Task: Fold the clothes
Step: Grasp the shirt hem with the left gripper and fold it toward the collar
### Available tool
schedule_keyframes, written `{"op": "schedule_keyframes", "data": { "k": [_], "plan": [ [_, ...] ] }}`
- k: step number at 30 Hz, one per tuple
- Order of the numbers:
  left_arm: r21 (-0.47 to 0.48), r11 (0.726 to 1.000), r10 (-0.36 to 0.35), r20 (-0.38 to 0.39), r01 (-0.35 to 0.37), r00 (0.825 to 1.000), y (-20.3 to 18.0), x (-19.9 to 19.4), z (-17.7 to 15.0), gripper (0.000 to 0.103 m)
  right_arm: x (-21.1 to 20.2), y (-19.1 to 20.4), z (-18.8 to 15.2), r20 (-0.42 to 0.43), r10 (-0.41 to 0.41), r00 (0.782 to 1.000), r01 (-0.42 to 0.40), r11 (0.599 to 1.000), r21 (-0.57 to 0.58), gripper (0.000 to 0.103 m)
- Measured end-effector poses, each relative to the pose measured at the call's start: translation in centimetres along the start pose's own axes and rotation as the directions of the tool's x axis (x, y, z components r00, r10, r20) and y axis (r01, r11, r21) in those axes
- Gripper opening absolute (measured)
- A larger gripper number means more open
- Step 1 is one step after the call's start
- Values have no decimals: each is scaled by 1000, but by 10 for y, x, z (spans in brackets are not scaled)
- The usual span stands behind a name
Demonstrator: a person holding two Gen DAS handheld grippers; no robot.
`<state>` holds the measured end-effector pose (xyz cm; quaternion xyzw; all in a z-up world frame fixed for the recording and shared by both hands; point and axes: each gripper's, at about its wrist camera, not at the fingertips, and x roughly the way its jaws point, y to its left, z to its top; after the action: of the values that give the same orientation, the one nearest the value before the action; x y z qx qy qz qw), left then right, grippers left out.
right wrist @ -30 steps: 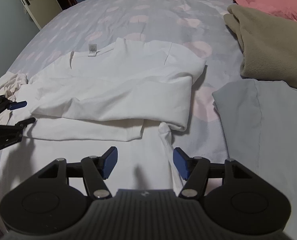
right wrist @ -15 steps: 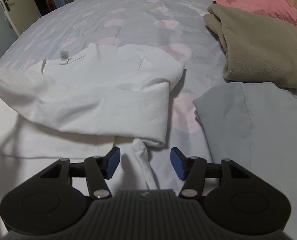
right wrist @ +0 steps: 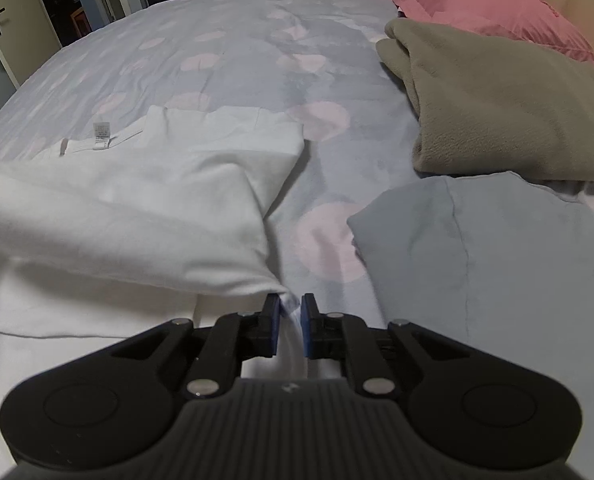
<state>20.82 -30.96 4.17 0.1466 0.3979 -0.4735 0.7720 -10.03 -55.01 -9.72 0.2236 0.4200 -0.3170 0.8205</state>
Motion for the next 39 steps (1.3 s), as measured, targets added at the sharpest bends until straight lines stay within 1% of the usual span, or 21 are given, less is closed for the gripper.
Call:
{"op": "schedule_keyframes", "data": {
  "k": [2, 3, 5, 7, 9, 11, 13, 14, 16, 17, 19, 21, 27, 29, 30, 31, 32, 35, 36, 37, 39],
  "plan": [
    [18, 998, 60, -75, -59, 995, 6, 21, -9, 0, 2, 2, -1, -2, -3, 1000, 3, 1000, -13, 13],
    [17, 997, 72, -111, -70, 991, 10, 32, -14, 0, 3, 4, -1, -8, -1, 1000, 1, 1000, -17, 13],
    [8, 996, 85, -173, -85, 981, 20, 52, -26, 0, 4, 6, -1, -15, -3, 1000, 3, 1000, -22, 13],
    [-15, 995, 90, -195, -94, 977, 31, 64, -38, 0, 5, 7, 0, -19, -2, 1000, 1, 1000, -28, 13],
    [-10, 995, 94, -240, -99, 966, 36, 75, -46, 0, 4, 8, 1, -36, 9, 999, -10, 999, -35, 15],
    [1, 996, 87, -246, -90, 965, 38, 72, -53, 0, -1, 11, 4, -46, 26, 999, -28, 999, -40, 21],
    [1, 998, 67, -228, -68, 971, 40, 71, -54, 0, -10, 15, 10, -35, 60, 998, -61, 997, -44, 31],
    [1, 999, 51, -223, -52, 973, 40, 69, -57, 2, -16, 17, 15, -23, 81, 996, -82, 995, -47, 31],
    [2, 1000, 26, -216, -26, 976, 39, 66, -62, 17, -28, 21, 24, 1, 124, 992, -124, 991, -54, 35],
    [7, 1000, 23, -208, -22, 978, 40, 66, -64, 22, -31, 23, 30, 20, 133, 991, -132, 990, -51, 39],
    [19, 1000, 19, -191, -16, 981, 42, 64, -69, 37, -35, 26, 41, 56, 138, 989, -136, 990, -44, 40],
    [38, 999, 19, -166, -13, 986, 45, 59, -72, 45, -28, 28, 52, 64, 115, 991, -114, 993, -20, 40],
    [103, 995, 14, -132, 0, 991, 55, 51, -88, 57, -6, 35, 66, 49, 155, 987, -158, 985, 69, 40],
    [106, 994, 20, -132, -6, 991, 57, 54, -94, 57, 4, 40, 67, 38, 149, 988, -151, 987, 62, 40],
    [95, 995, 28, -138, -15, 990, 58, 58, -96, 54, 8, 41, 68, 34, 144, 989, -146, 987, 66, 40],
    [84, 996, 24, -127, -13, 992, 58, 63, -98, 50, 12, 40, 68, 34, 137, 990, -139, 987, 77, 40],
    [73, 997, 19, -116, -10, 993, 57, 68, -100, 50, 16, 40, 69, 35, 129, 991, -132, 987, 88, 40],
    [84, 996, 45, -66, -39, 997, 53, 82, -103, 50, 23, 36, 73, 44, 111, 993, -115, 987, 108, 40],
    [95, 994, 56, -51, -51, 997, 52, 86, -103, 46, 24, 34, 75, 54, 104, 993, -110, 987, 117, 40],
    [90, 995, 50, -41, -46, 998, 52, 90, -103, 34, 25, 31, 77, 64, 96, 993, -104, 987, 127, 40],
    [55, 998, 4, -24, -3, 1000, 54, 92, -101, 22, 27, 23, 82, 100, 79, 992, -94, 984, 154, 40]
  ]
}}
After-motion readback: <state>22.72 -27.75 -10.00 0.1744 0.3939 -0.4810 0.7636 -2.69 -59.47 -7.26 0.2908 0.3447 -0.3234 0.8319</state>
